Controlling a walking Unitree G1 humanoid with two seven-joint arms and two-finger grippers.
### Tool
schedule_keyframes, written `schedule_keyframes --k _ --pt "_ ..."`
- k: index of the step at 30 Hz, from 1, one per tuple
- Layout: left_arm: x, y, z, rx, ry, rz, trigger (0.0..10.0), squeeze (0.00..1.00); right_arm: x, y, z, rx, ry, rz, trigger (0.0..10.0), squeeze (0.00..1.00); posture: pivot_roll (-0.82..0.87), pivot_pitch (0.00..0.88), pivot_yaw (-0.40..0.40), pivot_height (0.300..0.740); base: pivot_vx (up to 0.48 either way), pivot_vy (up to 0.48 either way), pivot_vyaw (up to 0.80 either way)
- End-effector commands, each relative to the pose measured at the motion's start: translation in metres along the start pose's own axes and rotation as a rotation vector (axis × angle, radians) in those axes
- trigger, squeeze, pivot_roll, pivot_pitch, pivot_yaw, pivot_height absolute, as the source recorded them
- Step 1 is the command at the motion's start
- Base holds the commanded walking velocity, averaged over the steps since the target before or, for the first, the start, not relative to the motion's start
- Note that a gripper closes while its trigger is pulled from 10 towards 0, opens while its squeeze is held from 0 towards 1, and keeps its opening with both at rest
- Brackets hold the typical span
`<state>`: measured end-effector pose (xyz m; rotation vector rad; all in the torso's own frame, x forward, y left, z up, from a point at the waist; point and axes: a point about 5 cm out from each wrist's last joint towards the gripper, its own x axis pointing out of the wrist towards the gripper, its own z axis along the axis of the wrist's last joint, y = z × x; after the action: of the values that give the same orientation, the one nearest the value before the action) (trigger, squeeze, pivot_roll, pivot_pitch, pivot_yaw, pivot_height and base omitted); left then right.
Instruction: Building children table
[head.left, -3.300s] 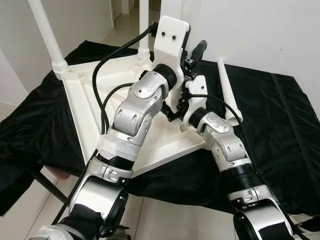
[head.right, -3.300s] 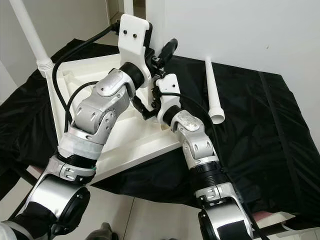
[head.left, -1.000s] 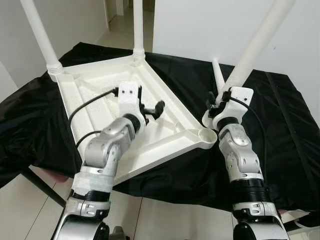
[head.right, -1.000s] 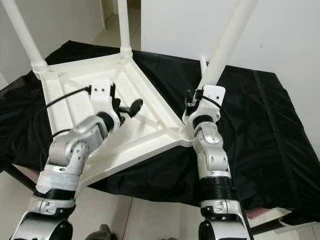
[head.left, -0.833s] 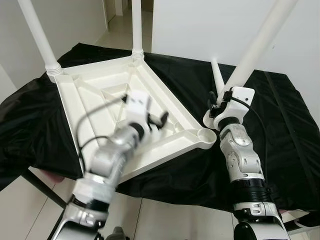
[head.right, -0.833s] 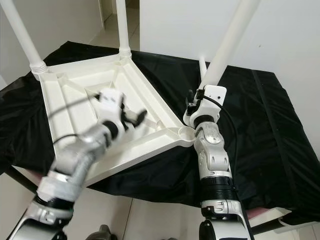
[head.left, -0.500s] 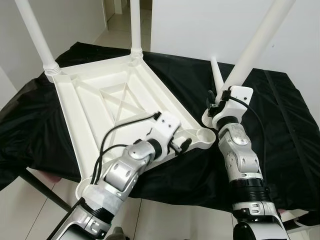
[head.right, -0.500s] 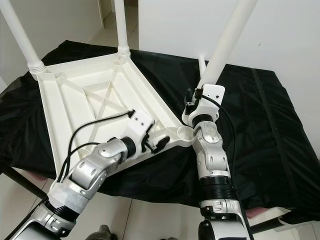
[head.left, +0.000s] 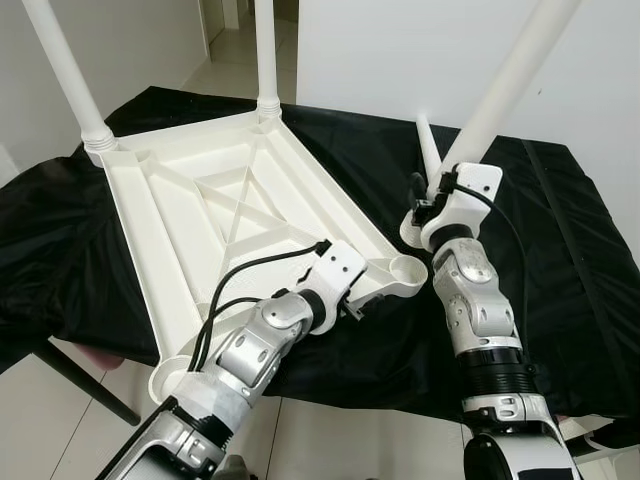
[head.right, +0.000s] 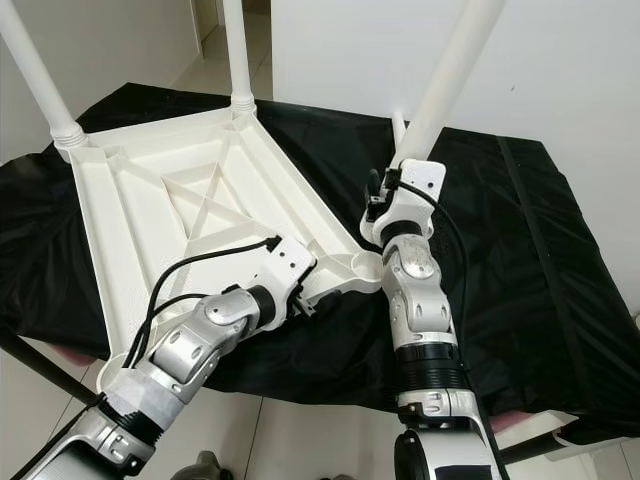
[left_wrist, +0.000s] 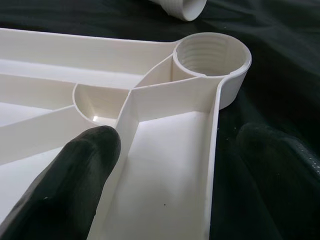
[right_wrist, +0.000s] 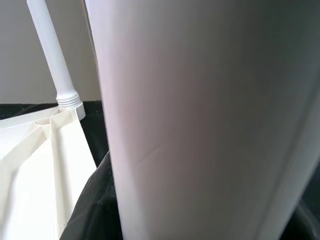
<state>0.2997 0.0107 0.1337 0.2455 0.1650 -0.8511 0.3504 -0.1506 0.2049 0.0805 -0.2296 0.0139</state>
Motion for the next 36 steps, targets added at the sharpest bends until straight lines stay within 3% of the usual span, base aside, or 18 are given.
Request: schedule_keyframes --k 1,10,11,15,16,21,31,36 --pt "0.002 0.001 -0.007 0.009 0.035 0.005 10.0 0.0 0.002 0.0 0.003 -0.006 -0.02 0.002 10.0 0.0 0.11 0.0 -0.05 0.74 0.0 0.0 0.0" --pt "0.006 0.005 -0.017 0.05 0.101 0.014 10.0 0.0 0.002 0.001 0.001 -0.007 -0.018 -0.002 10.0 0.0 0.11 0.0 -0.036 0.74 0.0 0.0 0.0" --pt "0.006 0.004 -0.017 0.057 0.103 0.0 9.4 0.0 0.001 0.001 0.0 -0.006 -0.016 -0.003 10.0 0.0 0.11 0.0 -0.033 0.74 0.0 0.0 0.0" --pt "0.006 0.004 -0.016 0.073 0.1 -0.007 9.4 0.0 0.001 0.001 0.0 -0.007 -0.014 -0.003 10.0 0.0 0.11 0.0 -0.033 0.74 0.0 0.0 0.0" --pt "0.005 0.001 -0.012 0.075 0.075 -0.048 10.0 0.0 0.0 0.002 -0.001 -0.007 -0.013 -0.004 10.0 0.0 0.11 0.0 -0.029 0.74 0.0 0.0 0.0" --pt "0.0 -0.011 0.003 0.087 -0.016 -0.203 10.0 0.0 -0.001 0.001 -0.004 -0.014 -0.004 -0.008 10.0 0.0 0.1 0.0 -0.024 0.74 0.0 0.0 0.0" --pt "-0.004 -0.019 0.006 0.113 -0.064 -0.298 10.0 0.0 -0.002 0.0 -0.004 -0.022 -0.004 -0.012 10.0 0.0 0.09 0.0 -0.023 0.74 0.0 0.0 0.0" --pt "-0.003 -0.024 -0.006 0.163 -0.009 -0.31 10.0 0.0 -0.001 -0.002 -0.004 -0.024 -0.002 -0.018 10.0 0.0 0.09 0.0 -0.027 0.74 0.0 0.0 0.0"
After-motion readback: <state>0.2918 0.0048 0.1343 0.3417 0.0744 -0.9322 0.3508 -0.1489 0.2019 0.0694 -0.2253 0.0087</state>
